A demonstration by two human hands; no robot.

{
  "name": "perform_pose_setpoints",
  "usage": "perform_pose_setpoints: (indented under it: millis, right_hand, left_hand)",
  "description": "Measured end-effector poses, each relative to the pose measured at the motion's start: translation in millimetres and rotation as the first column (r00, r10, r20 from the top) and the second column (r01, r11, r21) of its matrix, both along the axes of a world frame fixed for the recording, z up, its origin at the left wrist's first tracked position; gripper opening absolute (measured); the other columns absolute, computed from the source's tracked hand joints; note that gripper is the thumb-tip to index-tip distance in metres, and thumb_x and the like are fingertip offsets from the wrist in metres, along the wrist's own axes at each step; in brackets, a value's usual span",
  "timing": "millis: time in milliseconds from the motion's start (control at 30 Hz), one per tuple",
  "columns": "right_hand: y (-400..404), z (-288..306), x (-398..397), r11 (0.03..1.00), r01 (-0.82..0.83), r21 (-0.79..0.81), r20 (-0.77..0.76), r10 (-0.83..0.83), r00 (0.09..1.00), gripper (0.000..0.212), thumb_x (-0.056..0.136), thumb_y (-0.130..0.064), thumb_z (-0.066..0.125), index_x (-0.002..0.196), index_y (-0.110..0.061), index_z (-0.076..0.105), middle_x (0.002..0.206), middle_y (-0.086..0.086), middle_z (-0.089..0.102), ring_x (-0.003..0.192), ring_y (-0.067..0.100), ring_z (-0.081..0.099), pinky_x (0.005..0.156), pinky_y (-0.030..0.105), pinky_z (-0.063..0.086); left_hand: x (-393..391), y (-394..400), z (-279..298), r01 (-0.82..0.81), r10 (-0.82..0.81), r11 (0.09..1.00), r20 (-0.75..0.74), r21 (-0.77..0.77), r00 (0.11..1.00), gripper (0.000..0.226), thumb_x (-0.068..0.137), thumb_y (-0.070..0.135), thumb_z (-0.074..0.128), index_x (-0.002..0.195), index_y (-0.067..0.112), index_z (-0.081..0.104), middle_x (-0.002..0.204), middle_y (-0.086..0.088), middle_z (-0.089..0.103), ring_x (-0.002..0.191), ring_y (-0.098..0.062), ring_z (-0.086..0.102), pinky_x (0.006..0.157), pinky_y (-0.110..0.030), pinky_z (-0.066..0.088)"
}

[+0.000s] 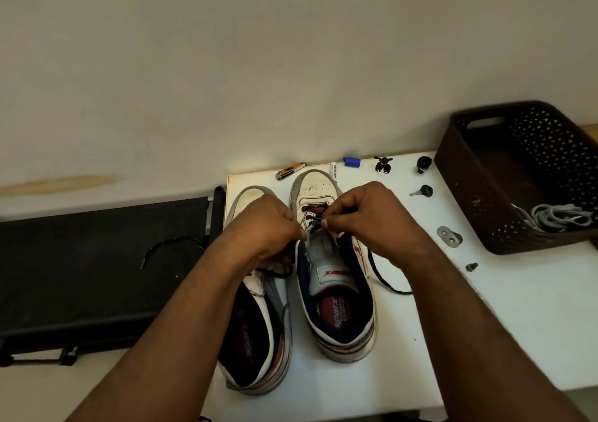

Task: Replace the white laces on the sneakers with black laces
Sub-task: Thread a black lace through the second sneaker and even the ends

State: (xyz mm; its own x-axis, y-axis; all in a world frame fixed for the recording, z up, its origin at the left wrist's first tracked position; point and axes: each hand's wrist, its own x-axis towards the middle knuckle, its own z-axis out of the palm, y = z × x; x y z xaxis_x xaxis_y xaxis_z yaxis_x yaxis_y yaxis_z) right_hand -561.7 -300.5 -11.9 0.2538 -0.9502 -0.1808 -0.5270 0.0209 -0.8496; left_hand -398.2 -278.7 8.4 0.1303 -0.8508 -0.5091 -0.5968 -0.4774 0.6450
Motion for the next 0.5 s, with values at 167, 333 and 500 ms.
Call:
perform_pose_setpoints:
  millis: [167, 333, 500]
  right_hand:
    - [1, -3, 11, 0.997, -0.081, -0.012, -0.066, 0.080, 0.995, 0.007, 0.078, -0.013, 0.075, 0.082, -0.017, 0.079, 0.080, -0.006, 0.072, 0.077, 0.003, 0.063, 0.074, 0.022, 0.052]
    - [2, -3, 14, 0.994, -0.092, -0.054, -0.187, 0.080, 0.979, 0.009, 0.081, -0.017, 0.072, 0.088, -0.017, 0.078, 0.086, -0.004, 0.072, 0.075, 0.003, 0.059, 0.064, 0.010, 0.042]
    - [0, -5, 11, 0.994, -0.088, -0.058, -0.205, 0.074, 0.976, 0.010, 0.082, -0.019, 0.072, 0.090, -0.018, 0.077, 0.089, -0.005, 0.071, 0.072, -0.002, 0.054, 0.061, 0.006, 0.036]
  left_hand:
    - [-1, 0, -5, -0.136, 0.137, 0.991, -0.137, 0.018, 0.981, 0.014, 0.088, 0.001, 0.066, 0.075, 0.005, 0.069, 0.064, -0.007, 0.064, 0.038, -0.006, 0.055, 0.035, -0.014, 0.040]
    - [-4, -1, -5, -0.215, 0.219, 0.976, -0.224, 0.041, 0.950, 0.011, 0.090, 0.000, 0.062, 0.081, 0.000, 0.067, 0.059, -0.008, 0.060, 0.030, -0.002, 0.050, 0.034, -0.015, 0.040]
    - [-4, -2, -4, -0.248, 0.251, 0.968, -0.253, 0.043, 0.934, 0.010, 0.091, -0.002, 0.061, 0.082, -0.002, 0.066, 0.060, -0.009, 0.060, 0.031, -0.003, 0.052, 0.034, -0.016, 0.042]
